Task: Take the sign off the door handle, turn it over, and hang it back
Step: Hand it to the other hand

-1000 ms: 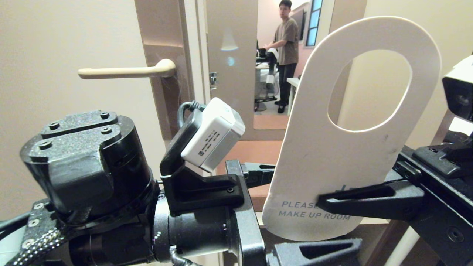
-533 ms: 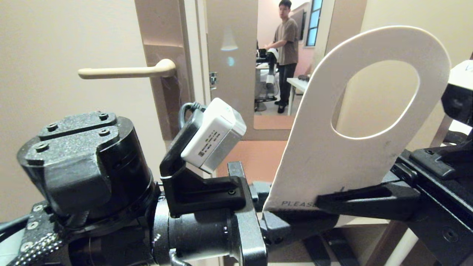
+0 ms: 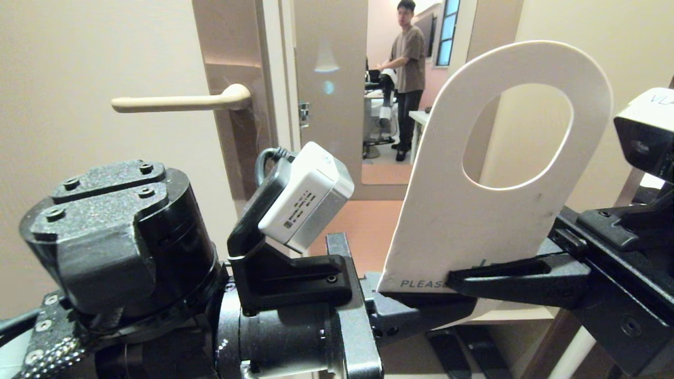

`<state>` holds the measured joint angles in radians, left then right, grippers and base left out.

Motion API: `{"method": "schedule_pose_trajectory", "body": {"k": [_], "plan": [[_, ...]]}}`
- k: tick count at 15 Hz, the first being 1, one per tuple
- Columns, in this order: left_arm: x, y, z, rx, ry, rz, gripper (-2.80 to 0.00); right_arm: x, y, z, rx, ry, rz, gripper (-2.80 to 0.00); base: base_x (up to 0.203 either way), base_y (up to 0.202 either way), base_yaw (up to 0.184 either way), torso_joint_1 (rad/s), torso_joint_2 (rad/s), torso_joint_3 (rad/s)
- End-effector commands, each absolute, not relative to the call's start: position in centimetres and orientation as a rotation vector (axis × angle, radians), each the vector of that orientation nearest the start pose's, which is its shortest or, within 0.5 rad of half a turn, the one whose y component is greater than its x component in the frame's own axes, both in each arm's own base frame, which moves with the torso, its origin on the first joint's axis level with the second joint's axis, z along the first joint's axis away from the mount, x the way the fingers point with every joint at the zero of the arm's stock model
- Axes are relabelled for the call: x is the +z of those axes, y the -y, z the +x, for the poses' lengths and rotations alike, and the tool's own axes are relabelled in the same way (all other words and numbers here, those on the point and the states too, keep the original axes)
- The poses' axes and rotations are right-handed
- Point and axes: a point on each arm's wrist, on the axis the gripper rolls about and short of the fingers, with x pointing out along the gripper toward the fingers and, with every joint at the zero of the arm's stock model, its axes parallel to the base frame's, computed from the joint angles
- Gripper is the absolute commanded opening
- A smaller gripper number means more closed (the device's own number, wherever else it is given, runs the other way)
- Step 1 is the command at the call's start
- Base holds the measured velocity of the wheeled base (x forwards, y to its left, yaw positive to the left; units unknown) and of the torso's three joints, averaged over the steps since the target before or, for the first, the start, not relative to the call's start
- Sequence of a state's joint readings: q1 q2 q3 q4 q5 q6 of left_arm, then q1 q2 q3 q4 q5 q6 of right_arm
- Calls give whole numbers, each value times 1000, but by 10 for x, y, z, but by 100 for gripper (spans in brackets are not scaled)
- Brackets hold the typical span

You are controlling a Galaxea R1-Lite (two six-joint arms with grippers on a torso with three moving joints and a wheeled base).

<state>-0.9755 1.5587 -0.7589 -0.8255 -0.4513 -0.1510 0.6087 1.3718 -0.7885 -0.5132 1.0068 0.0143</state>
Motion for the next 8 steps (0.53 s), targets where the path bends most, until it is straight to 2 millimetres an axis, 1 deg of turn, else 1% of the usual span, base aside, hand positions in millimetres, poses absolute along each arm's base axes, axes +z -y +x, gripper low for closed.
{"method": "schedule_pose_trajectory", "body": {"k": [1,3,4,8], "plan": [[231,231,144,-1428,-75,-134,-280,254,-142,170,1622,-89,27,-280,0,0,0,0,0,0],[231,231,144,-1429,-75,-136,-280,254,-141,169,1620,-91,28,-280,0,0,0,0,0,0],[231,231,144,-1429,-76,-135,-280,253,-141,169,1612,-92,28,0,0,0,0,0,0,0],[231,230,144,-1428,-76,-136,-280,251,-141,170,1594,-103,29,0,0,0,0,0,0,0]]}}
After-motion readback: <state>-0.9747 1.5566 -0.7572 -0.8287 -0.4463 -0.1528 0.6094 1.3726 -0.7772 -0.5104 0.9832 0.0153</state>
